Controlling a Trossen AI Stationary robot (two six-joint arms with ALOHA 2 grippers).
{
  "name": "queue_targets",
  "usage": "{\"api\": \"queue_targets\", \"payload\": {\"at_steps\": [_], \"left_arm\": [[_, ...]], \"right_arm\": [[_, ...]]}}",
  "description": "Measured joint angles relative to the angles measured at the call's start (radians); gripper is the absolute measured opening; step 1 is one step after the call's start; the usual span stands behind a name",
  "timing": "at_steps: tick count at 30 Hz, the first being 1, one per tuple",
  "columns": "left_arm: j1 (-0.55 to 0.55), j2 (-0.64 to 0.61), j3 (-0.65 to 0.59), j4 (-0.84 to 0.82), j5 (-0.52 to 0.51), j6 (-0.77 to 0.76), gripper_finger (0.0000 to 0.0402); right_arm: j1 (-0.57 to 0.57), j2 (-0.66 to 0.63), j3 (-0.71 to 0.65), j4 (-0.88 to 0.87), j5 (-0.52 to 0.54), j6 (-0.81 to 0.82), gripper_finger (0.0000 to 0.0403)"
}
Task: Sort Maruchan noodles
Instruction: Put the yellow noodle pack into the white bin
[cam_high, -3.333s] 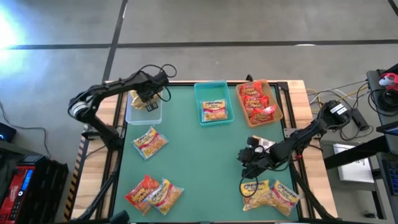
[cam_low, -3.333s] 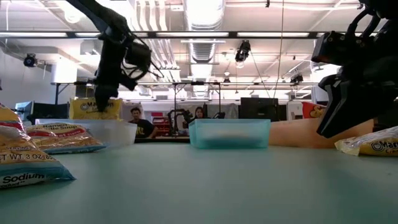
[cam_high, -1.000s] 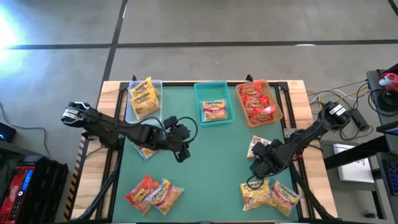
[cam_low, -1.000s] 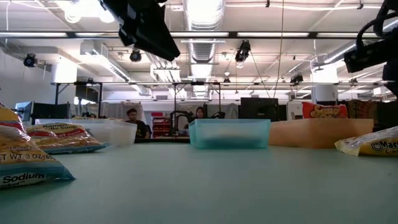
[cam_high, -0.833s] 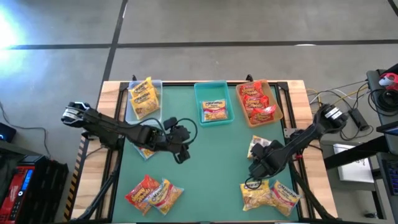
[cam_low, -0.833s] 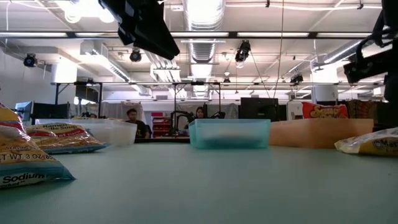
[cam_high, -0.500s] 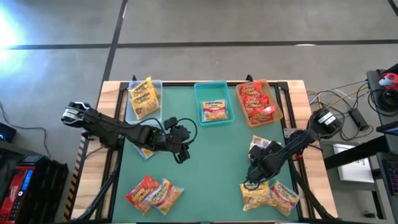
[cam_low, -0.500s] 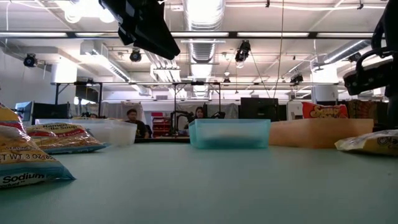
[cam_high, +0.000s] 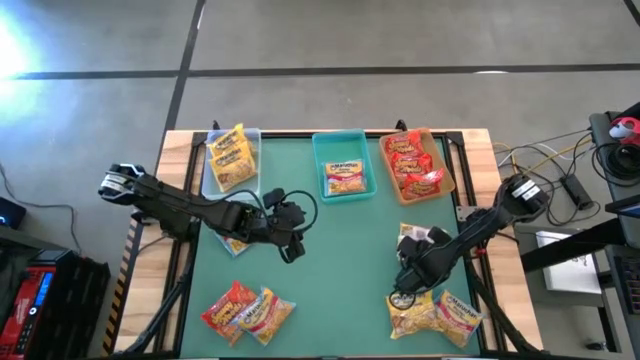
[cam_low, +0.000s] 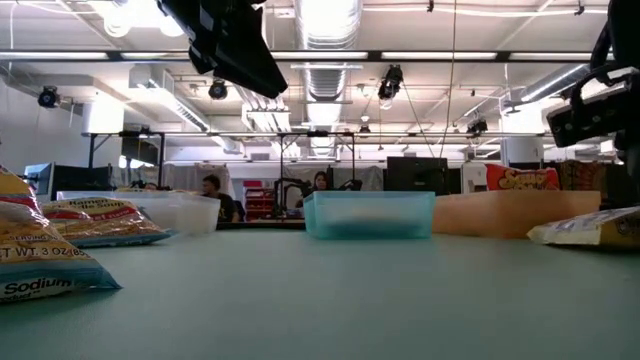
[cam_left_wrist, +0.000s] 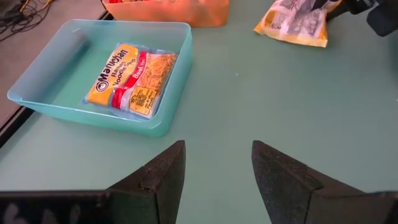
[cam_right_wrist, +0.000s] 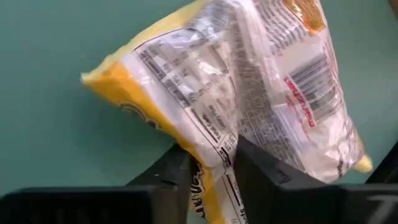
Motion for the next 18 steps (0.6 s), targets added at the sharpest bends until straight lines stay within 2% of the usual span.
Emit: {"api": "queue_targets", "payload": {"at_steps": [7,12,18], "left_arm": [[0.0,0.0,0.0,0.0,0.0,-0.003,0.0167],[0.0,0.0,0.0,-0.001,0.001,-0.004,0.0167],[0.0,0.003,-0.007,-0.002,0.002,-0.004,0.0167]], "right_arm": [[0.0,-0.045,0.038,0.007,-0.021,-0.067,0.0036],[0.0,-0.102,0.079,0.01,-0.02,-0.136,0.0025],[0.0,-0.181,0.123,0.107,-0.022,-0.348,0.0022]]}}
